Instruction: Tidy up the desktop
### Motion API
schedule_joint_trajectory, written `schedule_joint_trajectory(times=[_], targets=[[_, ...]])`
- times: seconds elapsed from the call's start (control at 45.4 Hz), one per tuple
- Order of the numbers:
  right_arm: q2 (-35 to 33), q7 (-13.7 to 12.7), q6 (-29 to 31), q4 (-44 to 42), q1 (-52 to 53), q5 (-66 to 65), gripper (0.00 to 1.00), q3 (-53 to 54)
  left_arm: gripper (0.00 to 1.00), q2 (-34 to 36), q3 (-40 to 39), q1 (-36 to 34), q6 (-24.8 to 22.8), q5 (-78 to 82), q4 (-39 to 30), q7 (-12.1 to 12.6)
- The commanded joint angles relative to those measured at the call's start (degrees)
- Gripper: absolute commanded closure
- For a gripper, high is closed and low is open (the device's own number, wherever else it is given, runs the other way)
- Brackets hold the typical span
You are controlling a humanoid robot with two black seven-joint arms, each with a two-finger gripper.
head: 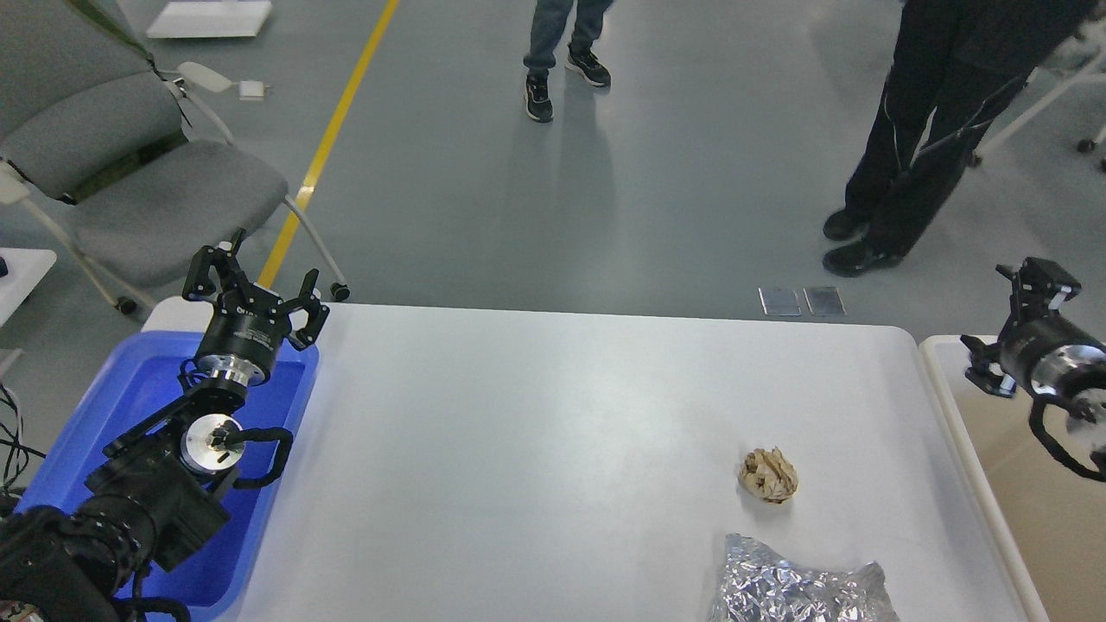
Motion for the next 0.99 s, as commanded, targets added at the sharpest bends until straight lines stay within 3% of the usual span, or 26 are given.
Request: schedule_joint_trajectory(times=[0.0,0.132,0.353,0.551,0.97], targets=[[4.5,7.4,-0.1,12.5,-9.0,-11.2,0.00,14.8,0.00,0.0,0.0,0.0,0.0,0.0,0.0,0.0],[10.3,13.1,-0.1,16.7,-12.8,-17.6,0.00,20.0,0.00,0.0,0.0,0.0,0.0,0.0,0.0,0.0],[19.1,16.0,0.0,16.7,-14.2,-21.2,0.00,21.8,0.00,0.0,0.0,0.0,0.0,0.0,0.0,0.0],[21.9,19.1,0.0,11.9,-12.2,-22.0,0.00,21.9,0.00,0.0,-0.1,0.0,0.0,0.1,0.0,0.0],[22.1,19.6,-0.6,4.5,-7.5,-22.0,0.00,21.3,0.00,0.0,0.0,0.0,0.0,0.0,0.0,0.0]])
